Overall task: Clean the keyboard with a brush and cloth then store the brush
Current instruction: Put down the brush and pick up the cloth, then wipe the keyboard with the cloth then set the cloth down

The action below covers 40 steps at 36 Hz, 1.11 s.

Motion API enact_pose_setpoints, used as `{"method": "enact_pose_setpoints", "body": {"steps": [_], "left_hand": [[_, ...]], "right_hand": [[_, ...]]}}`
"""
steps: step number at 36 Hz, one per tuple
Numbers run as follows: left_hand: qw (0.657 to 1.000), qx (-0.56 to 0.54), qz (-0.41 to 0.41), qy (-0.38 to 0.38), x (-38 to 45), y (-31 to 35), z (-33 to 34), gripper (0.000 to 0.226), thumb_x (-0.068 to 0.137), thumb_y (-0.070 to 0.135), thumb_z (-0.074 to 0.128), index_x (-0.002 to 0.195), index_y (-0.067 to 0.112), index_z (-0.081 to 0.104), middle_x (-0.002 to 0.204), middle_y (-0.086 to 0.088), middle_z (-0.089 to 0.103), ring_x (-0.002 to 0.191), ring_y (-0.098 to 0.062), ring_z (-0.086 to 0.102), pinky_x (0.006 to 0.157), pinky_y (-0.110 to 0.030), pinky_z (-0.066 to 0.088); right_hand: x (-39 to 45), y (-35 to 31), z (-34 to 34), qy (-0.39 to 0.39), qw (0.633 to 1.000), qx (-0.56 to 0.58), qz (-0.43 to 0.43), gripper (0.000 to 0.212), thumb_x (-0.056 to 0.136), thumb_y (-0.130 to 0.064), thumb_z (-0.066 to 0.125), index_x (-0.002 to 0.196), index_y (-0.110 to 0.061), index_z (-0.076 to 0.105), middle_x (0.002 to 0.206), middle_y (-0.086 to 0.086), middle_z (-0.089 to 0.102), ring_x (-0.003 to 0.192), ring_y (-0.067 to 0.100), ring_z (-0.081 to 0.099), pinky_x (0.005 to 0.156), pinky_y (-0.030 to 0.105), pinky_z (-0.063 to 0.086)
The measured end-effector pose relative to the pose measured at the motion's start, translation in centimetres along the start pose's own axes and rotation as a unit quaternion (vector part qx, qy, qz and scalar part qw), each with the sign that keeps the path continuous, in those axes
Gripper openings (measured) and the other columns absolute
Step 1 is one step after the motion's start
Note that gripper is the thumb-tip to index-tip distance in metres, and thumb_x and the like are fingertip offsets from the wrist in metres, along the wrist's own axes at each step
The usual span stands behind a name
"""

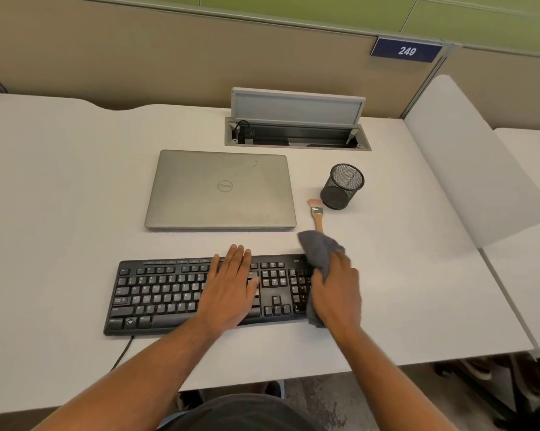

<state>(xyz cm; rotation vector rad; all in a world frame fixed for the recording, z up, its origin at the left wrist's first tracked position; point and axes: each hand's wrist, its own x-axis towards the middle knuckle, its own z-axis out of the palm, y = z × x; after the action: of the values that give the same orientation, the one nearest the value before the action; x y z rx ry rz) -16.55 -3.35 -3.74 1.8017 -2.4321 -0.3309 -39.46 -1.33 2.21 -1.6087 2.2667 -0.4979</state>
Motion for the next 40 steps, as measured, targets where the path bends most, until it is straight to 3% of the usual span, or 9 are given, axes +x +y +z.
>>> {"method": "enact_pose_setpoints", "body": {"steps": [4,7,10,13,21,26,32,37,40], "left_hand": [[0.999,0.015,-0.029,0.028,-0.4,-1.7,-0.4,0.068,0.104,0.048,0.017,0.158,0.010,0.032,0.165,-0.011,0.030,0.156,-0.025,0.017,0.126,-0.053,0.013],[0.999,0.023,-0.028,0.027,-0.9,-3.2,-0.4,0.067,0.105,0.048,0.017,0.158,0.012,0.033,0.164,-0.011,0.033,0.156,-0.025,0.019,0.126,-0.053,0.015],[0.999,0.031,-0.021,0.022,-1.0,-3.7,-0.2,0.066,0.106,0.049,0.016,0.159,0.013,0.031,0.165,-0.008,0.032,0.156,-0.023,0.020,0.126,-0.051,0.013],[0.999,0.033,-0.023,0.027,-1.0,-3.5,-0.2,0.064,0.106,0.047,0.021,0.158,0.013,0.034,0.163,-0.008,0.036,0.154,-0.024,0.025,0.126,-0.052,0.018],[0.999,0.020,-0.018,0.034,-1.0,-3.9,0.3,0.063,0.105,0.044,0.021,0.155,0.011,0.041,0.160,-0.009,0.041,0.153,-0.022,0.029,0.125,-0.050,0.017],[0.999,0.020,-0.021,0.028,-1.0,-3.7,0.0,0.065,0.106,0.048,0.016,0.160,0.014,0.030,0.165,-0.007,0.031,0.156,-0.021,0.020,0.126,-0.051,0.014],[0.999,0.022,-0.021,0.027,-1.0,-3.7,0.1,0.065,0.106,0.048,0.015,0.159,0.013,0.031,0.165,-0.007,0.032,0.155,-0.022,0.021,0.126,-0.052,0.016],[0.999,0.015,-0.022,0.035,-1.0,-3.7,0.3,0.063,0.106,0.045,0.021,0.157,0.011,0.035,0.163,-0.007,0.036,0.154,-0.021,0.024,0.126,-0.051,0.016],[0.999,0.012,-0.021,0.037,-0.9,-3.8,0.4,0.064,0.105,0.044,0.020,0.156,0.010,0.038,0.162,-0.008,0.038,0.154,-0.021,0.025,0.125,-0.050,0.016]], "right_hand": [[-1.4,-1.4,2.5,-0.066,0.982,-0.159,-0.079,0.064,0.106,-0.045,0.037,0.165,-0.034,0.014,0.169,0.006,0.022,0.130,0.033,0.043,0.101,0.049,0.044],[-1.0,-1.0,3.4,-0.080,0.977,-0.186,-0.069,0.064,0.106,-0.052,0.032,0.165,-0.033,0.016,0.174,0.006,0.012,0.149,0.034,0.025,0.118,0.051,0.030],[-0.8,-1.1,4.3,-0.066,0.984,-0.152,-0.065,0.063,0.107,-0.046,0.030,0.166,-0.026,0.017,0.175,0.005,0.005,0.161,0.028,-0.002,0.129,0.049,0.006],[-1.2,-2.8,5.5,-0.056,0.994,-0.078,-0.059,0.061,0.108,-0.036,0.030,0.166,-0.018,0.020,0.174,0.004,0.008,0.161,0.022,-0.001,0.131,0.041,0.004],[-3.2,-7.0,7.7,-0.123,0.972,-0.045,-0.196,0.059,0.107,-0.033,0.028,0.163,-0.013,0.029,0.172,0.005,0.019,0.161,0.018,0.009,0.131,0.036,0.005],[-0.3,-2.4,5.3,-0.061,0.990,-0.062,-0.112,0.056,0.105,-0.025,0.036,0.159,-0.011,0.037,0.170,0.007,0.028,0.159,0.022,0.020,0.131,0.038,0.015],[0.6,-1.9,4.7,-0.027,0.999,-0.042,-0.013,0.056,0.107,-0.021,0.035,0.161,-0.005,0.032,0.172,0.012,0.020,0.160,0.028,0.012,0.131,0.037,0.008],[-3.3,-7.2,7.4,-0.061,0.992,-0.048,-0.103,0.059,0.107,-0.020,0.030,0.164,-0.008,0.022,0.173,0.011,0.011,0.161,0.024,0.006,0.131,0.042,0.010],[-3.9,-8.1,7.9,-0.109,0.984,-0.045,-0.137,0.062,0.106,-0.018,0.031,0.166,-0.010,0.015,0.174,0.009,0.003,0.161,0.021,-0.001,0.132,0.039,0.003]]}}
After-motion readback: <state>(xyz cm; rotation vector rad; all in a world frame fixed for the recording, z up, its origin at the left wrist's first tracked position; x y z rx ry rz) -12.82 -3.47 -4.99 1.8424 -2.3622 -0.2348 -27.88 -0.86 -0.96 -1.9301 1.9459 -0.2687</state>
